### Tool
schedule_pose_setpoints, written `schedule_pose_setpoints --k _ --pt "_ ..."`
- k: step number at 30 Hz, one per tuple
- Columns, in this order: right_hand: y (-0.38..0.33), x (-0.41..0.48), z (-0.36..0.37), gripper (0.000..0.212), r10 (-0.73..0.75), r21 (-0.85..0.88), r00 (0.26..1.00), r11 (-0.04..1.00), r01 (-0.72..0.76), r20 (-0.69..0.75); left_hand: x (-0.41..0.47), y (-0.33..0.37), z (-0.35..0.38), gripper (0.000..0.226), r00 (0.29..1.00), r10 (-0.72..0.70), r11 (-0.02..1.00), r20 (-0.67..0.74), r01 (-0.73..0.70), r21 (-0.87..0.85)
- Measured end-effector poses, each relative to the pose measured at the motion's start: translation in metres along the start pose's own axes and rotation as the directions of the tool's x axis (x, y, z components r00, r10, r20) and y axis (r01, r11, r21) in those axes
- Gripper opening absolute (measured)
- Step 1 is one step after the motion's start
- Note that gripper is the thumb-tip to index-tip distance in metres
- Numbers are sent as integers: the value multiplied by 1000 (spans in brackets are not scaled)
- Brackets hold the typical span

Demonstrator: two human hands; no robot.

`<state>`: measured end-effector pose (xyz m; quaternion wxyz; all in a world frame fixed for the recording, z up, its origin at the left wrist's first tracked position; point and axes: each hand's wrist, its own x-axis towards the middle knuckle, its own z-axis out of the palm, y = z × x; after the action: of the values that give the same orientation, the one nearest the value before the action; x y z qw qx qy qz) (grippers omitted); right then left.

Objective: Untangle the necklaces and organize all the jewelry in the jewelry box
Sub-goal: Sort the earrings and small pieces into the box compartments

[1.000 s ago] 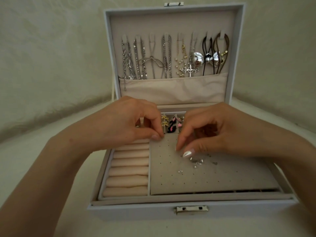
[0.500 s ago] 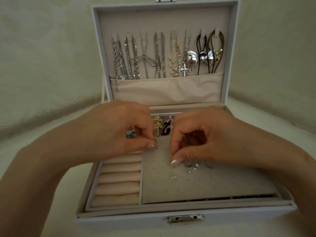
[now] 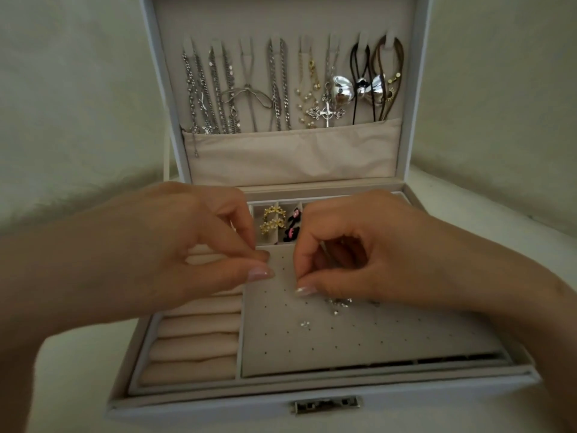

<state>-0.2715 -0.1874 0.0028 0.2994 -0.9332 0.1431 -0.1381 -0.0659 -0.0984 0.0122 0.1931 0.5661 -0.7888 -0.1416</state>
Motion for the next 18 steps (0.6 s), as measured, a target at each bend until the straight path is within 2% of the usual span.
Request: schedule_pose_setpoints --k 4,6,9,12,14,16,18 --pt "1 0 0 7 -3 36 1000 999 2 17 2 1 -3 41 1000 -1 1000 -14 1 -26" --pt "1 0 0 6 -21 29 1000 999 21 18 1 -1 -2 49 999 -9 998 -31 7 -69" --pt "1 0 1 5 -31 15 999 999 31 16 2 -2 -6 55 1000 -27 999 -4 27 -40" --pt "2 0 1 5 -28 2 1000 1000 28 7 5 4 -13 48 1000 15 989 18 -17 145" --pt "3 0 1 6 -29 18 999 999 30 -40 8 8 -13 39 999 11 988 -34 -6 152" --pt "4 -1 0 6 -47 37 991 998 52 -128 13 12 -7 31 992 -9 999 -126 14 36" --pt "5 -1 -2 3 -59 59 973 996 74 -223 18 18 2 19 987 -73 974 -147 39 -224"
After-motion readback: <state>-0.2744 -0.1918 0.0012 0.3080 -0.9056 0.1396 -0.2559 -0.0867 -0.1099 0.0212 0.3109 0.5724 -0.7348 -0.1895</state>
